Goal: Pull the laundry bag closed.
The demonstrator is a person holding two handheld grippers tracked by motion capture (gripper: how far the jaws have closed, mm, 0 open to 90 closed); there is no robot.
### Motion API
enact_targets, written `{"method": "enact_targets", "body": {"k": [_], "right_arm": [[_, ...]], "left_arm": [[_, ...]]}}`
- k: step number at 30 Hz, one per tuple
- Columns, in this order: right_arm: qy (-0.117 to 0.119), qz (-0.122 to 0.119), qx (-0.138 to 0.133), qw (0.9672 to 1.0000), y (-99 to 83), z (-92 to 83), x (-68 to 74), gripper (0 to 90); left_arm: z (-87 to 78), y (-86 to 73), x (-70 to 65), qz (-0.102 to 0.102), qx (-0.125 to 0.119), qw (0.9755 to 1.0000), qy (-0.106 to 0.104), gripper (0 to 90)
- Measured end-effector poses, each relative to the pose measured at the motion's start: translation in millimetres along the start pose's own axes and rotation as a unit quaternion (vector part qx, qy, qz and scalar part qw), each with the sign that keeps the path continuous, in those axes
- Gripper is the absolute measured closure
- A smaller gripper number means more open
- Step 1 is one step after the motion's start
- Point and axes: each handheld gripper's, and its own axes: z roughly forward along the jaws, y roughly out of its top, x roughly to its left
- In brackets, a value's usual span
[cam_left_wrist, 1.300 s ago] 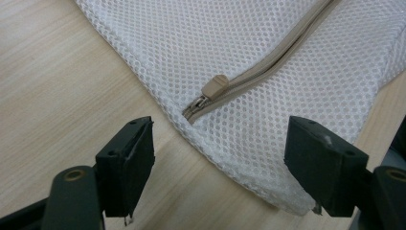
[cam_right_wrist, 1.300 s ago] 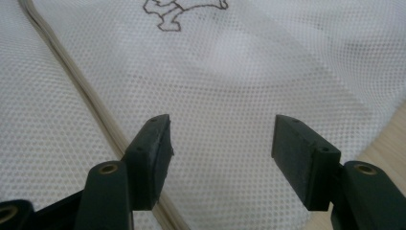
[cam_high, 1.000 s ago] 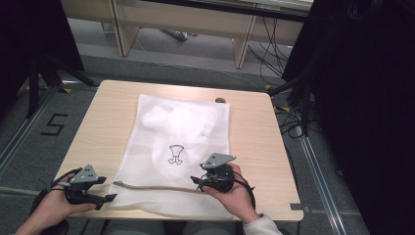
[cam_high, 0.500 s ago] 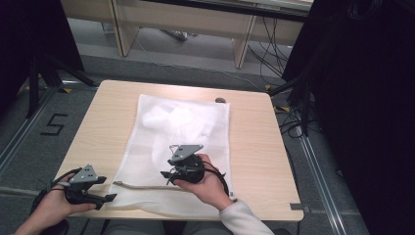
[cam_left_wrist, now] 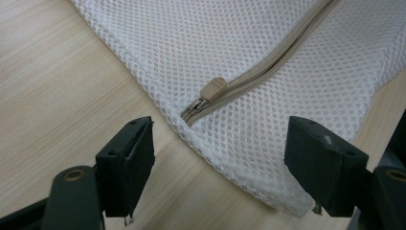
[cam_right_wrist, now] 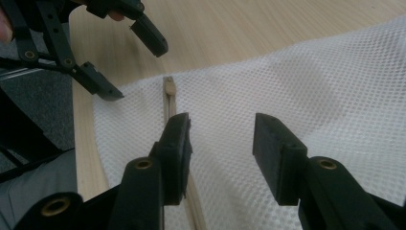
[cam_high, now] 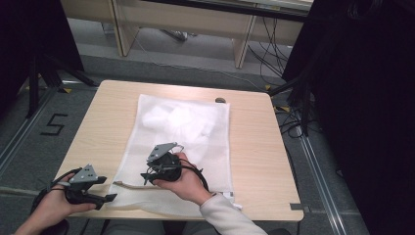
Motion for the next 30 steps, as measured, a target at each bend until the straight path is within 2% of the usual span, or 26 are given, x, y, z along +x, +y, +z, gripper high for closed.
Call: {"method": "enact_targets", "body": {"k": [2, 16, 17, 20, 24, 25, 26, 27, 28, 29, 30], "right_arm": [[0.006, 0.01, 0.004, 0.9999, 2.2, 4.7, 1.7, 58.9], [0.02, 0.014, 0.015, 0.9996, 13.3, 29.8, 3.4, 62.7], [0.02, 0.021, 0.011, 0.9995, 13.2, 32.5, 4.8, 62.7], [0.023, 0.013, 0.02, 0.9994, 14.4, 37.0, 5.4, 63.1], [0.026, 0.017, 0.022, 0.9993, 14.3, 42.5, 6.4, 63.7], [0.026, 0.023, 0.025, 0.9991, 14.3, 45.8, 7.7, 64.2], [0.029, 0.018, 0.031, 0.9989, 15.0, 46.3, 7.2, 64.6], [0.029, 0.018, 0.031, 0.9989, 15.0, 46.3, 7.2, 64.6], [0.032, 0.014, 0.034, 0.9988, 15.7, 49.2, 7.4, 65.3], [0.033, 0.017, 0.034, 0.9988, 15.9, 51.1, 8.4, 65.5], [0.033, 0.017, 0.034, 0.9988, 15.9, 51.1, 8.4, 65.5]], "left_arm": [[-0.1, 0.1, 0.1, 0.0, 0.0, 1.0, 0.0, 25.0], [0.0, 0.0, 0.4, -0.002, 0.0, 1.0, -0.002, 24.9], [0.1, 0.0, 0.4, -0.001, 0.0, 1.0, -0.002, 25.0], [0.3, 0.0, 0.0, -0.002, 0.0, 1.0, -0.002, 24.9], [0.2, -0.1, 0.4, -0.001, 0.0, 1.0, -0.002, 25.0], [0.5, -0.5, -1.3, -0.014, 0.001, 0.9999, -0.003, 25.0], [0.4, -0.1, -0.1, -0.003, 0.0, 1.0, -0.002, 24.9], [0.4, -0.1, -0.1, -0.003, 0.0, 1.0, -0.002, 25.0], [0.8, -0.5, -1.3, -0.016, 0.001, 0.9999, -0.004, 25.0], [0.4, 0.0, 0.0, -0.002, 0.001, 1.0, -0.003, 25.0], [0.4, 0.0, 0.0, -0.002, 0.001, 1.0, -0.003, 25.0]]}}
